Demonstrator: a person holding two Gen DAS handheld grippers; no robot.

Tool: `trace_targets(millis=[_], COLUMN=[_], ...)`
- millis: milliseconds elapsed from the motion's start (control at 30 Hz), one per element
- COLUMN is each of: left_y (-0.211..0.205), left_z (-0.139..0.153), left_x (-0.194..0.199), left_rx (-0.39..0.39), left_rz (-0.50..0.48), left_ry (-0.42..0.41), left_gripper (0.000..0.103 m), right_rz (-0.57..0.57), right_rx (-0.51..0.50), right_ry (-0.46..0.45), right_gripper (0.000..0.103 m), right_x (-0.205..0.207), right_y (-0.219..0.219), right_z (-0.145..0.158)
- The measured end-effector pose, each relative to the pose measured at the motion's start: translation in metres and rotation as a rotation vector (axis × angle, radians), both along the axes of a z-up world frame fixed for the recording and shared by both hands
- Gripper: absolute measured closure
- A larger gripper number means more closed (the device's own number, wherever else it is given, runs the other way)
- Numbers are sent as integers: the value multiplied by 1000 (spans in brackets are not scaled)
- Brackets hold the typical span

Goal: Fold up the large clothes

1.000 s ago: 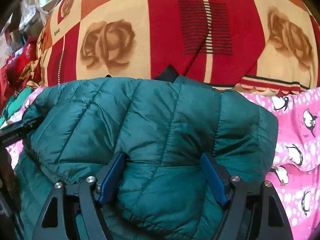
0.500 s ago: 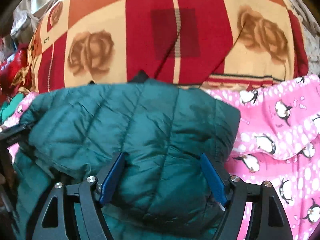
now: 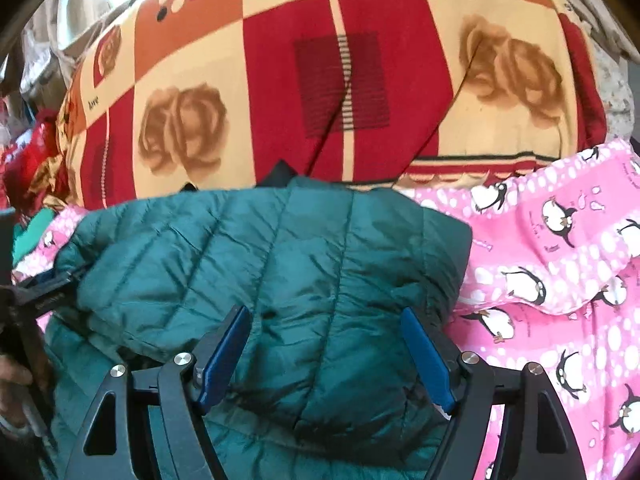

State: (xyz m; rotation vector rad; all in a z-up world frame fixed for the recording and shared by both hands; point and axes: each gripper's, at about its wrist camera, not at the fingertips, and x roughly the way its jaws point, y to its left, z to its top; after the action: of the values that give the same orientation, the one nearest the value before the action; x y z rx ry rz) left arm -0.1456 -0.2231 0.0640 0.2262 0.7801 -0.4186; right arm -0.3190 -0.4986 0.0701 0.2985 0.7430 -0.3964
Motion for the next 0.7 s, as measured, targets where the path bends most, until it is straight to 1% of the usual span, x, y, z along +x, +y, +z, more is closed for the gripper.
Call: trace_targets(millis=[167, 267, 367, 433, 700], left_y=[0, 0, 0, 0, -1], left_z=[-1, -1, -1, -2, -2], left_x=[0, 1, 0, 1, 0], left_rx=[-4, -5, -3, 0, 3], left_rz=[-1, -1, -2, -2, -1], left_ry=[2, 1, 0, -2, -3], left_gripper=[20, 20, 19, 19, 19], right_rz=[3, 1, 8, 7, -1], right_rx=[11, 1, -47, -46, -19], right_ry=[-4, 29, 67, 75, 52], right_gripper=[28, 28, 27, 27, 27], right_x=[4, 9, 13, 16, 4], right_y=[1, 4, 8, 7, 7], right_z=[2, -8, -20, -24, -11])
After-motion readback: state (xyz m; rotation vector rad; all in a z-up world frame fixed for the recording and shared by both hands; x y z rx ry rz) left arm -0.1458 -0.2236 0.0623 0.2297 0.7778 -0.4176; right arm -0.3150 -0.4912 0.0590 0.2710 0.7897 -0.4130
